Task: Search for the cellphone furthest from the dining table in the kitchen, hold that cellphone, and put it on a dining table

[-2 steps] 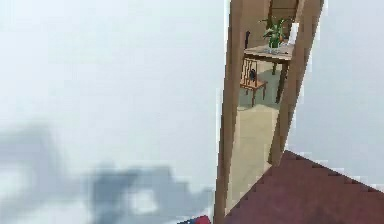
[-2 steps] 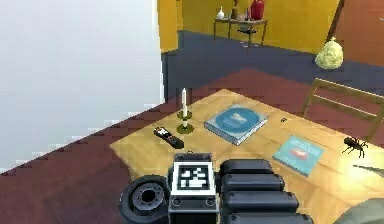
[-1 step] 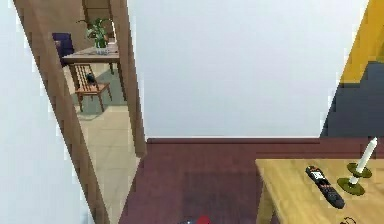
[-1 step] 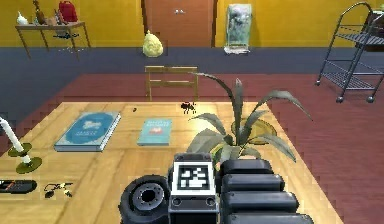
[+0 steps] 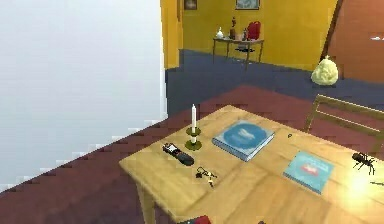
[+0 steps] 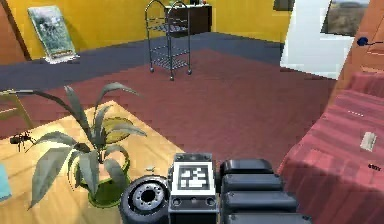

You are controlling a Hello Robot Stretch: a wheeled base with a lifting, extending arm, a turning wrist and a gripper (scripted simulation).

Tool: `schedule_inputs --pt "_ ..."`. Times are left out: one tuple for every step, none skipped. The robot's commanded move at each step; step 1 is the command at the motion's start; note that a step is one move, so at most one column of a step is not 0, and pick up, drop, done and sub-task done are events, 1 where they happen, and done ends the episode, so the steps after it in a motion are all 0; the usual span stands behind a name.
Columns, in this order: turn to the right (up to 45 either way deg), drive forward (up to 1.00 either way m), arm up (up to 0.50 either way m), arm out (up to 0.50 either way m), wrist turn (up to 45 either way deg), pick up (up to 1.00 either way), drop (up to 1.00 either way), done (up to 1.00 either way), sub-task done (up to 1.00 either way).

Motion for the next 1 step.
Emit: schedule_inputs --pt "45.0 0.00 0.00 0.00 0.0 0.00 0.00 0.00 0.00"
